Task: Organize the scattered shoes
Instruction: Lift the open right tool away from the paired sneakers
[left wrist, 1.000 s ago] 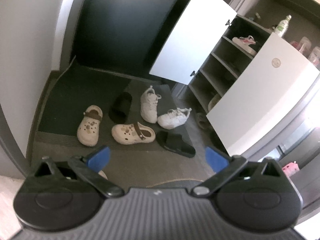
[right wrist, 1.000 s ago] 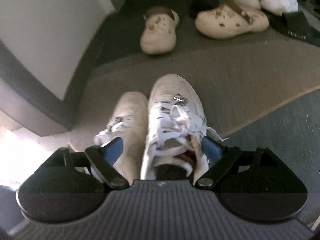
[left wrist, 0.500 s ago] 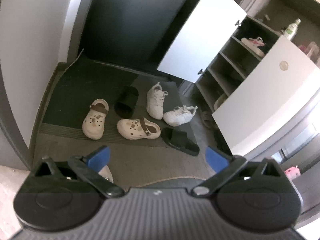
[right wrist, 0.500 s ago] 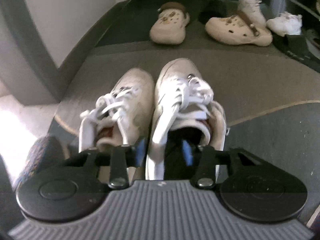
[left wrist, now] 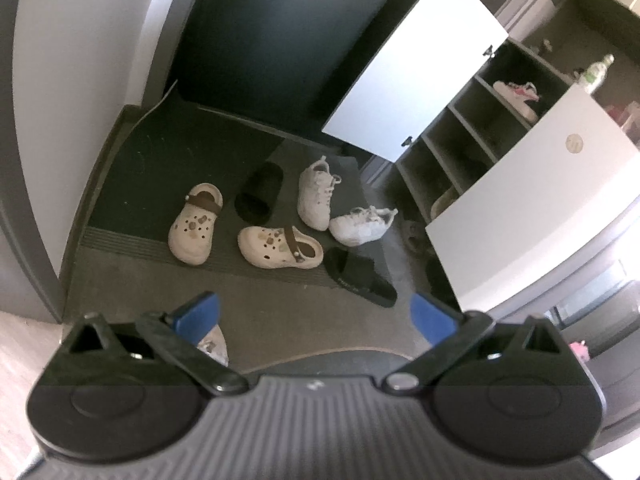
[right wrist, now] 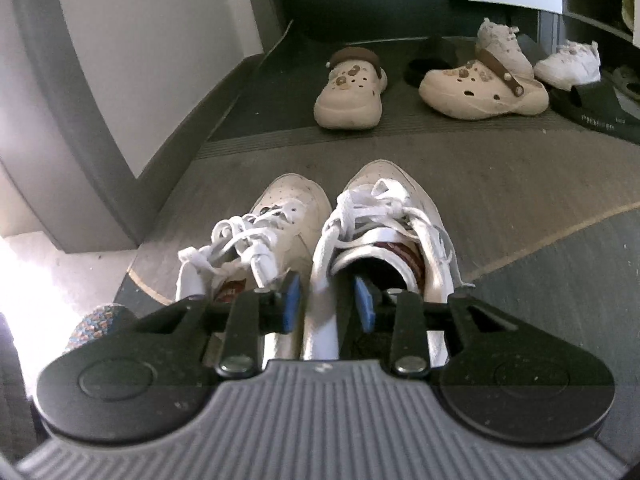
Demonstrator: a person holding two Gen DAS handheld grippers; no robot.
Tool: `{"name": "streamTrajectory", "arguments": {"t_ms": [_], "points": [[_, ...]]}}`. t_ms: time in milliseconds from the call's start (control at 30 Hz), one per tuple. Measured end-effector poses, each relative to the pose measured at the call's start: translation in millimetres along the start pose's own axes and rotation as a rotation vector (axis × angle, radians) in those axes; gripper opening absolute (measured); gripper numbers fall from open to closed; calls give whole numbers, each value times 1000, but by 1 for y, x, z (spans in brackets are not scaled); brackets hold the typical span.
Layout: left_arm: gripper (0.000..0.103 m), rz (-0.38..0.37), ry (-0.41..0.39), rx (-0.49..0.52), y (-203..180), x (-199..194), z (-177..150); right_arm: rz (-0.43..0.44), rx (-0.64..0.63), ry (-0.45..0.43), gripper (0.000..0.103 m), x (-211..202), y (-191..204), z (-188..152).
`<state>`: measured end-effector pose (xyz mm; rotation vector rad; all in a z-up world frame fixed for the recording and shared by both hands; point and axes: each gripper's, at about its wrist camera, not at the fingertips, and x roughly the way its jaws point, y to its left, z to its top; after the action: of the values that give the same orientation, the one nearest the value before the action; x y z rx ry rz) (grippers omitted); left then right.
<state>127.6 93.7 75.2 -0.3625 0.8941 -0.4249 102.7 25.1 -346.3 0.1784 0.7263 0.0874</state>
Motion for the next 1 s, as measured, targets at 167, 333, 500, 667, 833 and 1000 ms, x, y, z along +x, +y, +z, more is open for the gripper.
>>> {"name": "streamTrajectory", "arguments": {"t_ms": [167, 333, 500, 667, 833, 1000], "points": [[103, 8, 35, -15, 6, 7, -1, -45, -24, -57, 55, -19, 7, -8], [103, -1, 65, -22, 6, 12, -2, -30, -116, -97, 79, -22, 25, -17], [103, 10, 65, 18, 1, 15, -7, -59, -75, -77, 67, 3, 27, -5], [103, 31, 80, -3, 3, 21, -7, -29, 49, 15, 46, 35, 9, 5], [103, 34, 57, -20, 3, 18, -5, -83, 105, 25, 32, 41, 20, 12], [103, 70, 11, 43, -6, 13, -4, -76, 100, 5, 32, 40, 27, 8]]}}
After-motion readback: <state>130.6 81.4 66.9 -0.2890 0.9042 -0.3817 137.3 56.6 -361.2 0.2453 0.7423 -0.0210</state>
